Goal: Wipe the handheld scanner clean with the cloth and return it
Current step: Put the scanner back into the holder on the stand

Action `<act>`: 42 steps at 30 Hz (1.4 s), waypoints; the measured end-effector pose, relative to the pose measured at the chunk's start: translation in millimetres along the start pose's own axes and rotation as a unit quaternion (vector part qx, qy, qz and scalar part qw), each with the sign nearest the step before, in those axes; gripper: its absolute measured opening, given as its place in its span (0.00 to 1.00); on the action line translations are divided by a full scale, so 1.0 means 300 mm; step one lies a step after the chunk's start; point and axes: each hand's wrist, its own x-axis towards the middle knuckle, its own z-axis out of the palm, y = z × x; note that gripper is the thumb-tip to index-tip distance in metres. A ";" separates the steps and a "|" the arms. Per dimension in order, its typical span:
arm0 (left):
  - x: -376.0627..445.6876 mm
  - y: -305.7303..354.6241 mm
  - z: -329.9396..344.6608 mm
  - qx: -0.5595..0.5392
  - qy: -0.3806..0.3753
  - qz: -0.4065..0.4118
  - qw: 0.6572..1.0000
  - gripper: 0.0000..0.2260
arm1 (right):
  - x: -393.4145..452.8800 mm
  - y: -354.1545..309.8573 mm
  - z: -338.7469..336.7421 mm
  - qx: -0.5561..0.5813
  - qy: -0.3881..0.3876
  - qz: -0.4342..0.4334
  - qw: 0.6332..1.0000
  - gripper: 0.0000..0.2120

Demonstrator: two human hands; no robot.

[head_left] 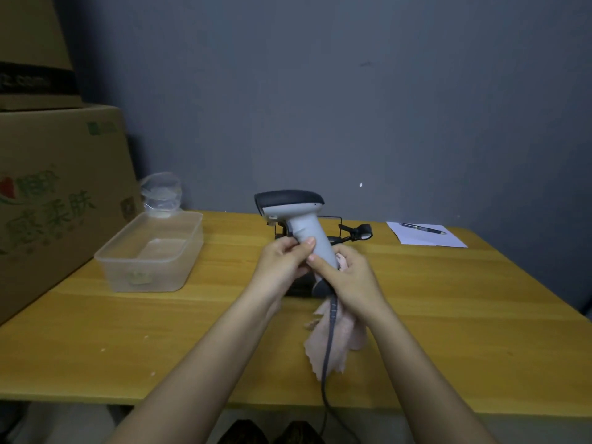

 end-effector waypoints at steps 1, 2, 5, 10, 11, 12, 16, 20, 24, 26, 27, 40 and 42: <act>0.010 0.000 -0.002 -0.011 0.003 -0.012 1.000 0.11 | 0.001 -0.002 -0.011 0.016 -0.028 0.010 0.999 0.14; 0.020 0.000 -0.002 -0.020 0.001 -0.023 1.000 0.11 | -0.002 -0.005 -0.023 0.041 -0.066 0.024 0.997 0.12; 0.047 -0.008 0.008 -0.010 -0.023 -0.035 0.999 0.10 | -0.009 -0.003 -0.052 0.061 -0.095 0.033 0.993 0.14; 0.129 -0.012 0.089 0.144 -0.019 0.058 0.988 0.12 | 0.034 0.038 -0.106 0.014 0.099 0.008 0.995 0.14; 0.153 -0.014 0.105 0.180 -0.018 0.085 0.980 0.11 | 0.052 0.058 -0.133 -0.015 0.127 0.011 0.992 0.17; 0.181 -0.020 0.122 0.221 -0.023 0.108 0.969 0.10 | 0.073 0.079 -0.163 -0.041 0.146 0.019 0.988 0.20; 0.321 -0.083 0.198 0.422 -0.039 0.159 0.892 0.14 | 0.171 0.166 -0.280 -0.118 0.189 0.059 0.973 0.25; 0.495 -0.168 0.274 0.609 -0.058 0.203 0.765 0.18 | 0.277 0.266 -0.339 -0.142 0.194 0.095 0.966 0.26; 0.642 -0.218 0.303 0.746 -0.075 0.155 0.643 0.26 | 0.352 0.368 -0.336 -0.115 0.181 0.130 0.968 0.25; 0.690 -0.229 0.299 0.783 -0.067 0.112 0.608 0.30 | 0.386 0.399 -0.324 -0.109 0.176 0.137 0.969 0.24; 0.706 -0.234 0.297 0.798 -0.062 0.107 0.589 0.30 | 0.401 0.407 -0.316 -0.109 0.176 0.139 0.968 0.24; 0.718 -0.284 0.277 0.814 -0.066 0.132 0.561 0.15 | 0.426 0.417 -0.245 -0.246 0.197 0.089 0.945 0.21; 0.723 -0.288 0.274 0.811 -0.060 0.127 0.568 0.16 | 0.431 0.417 -0.229 -0.279 0.195 0.087 0.936 0.21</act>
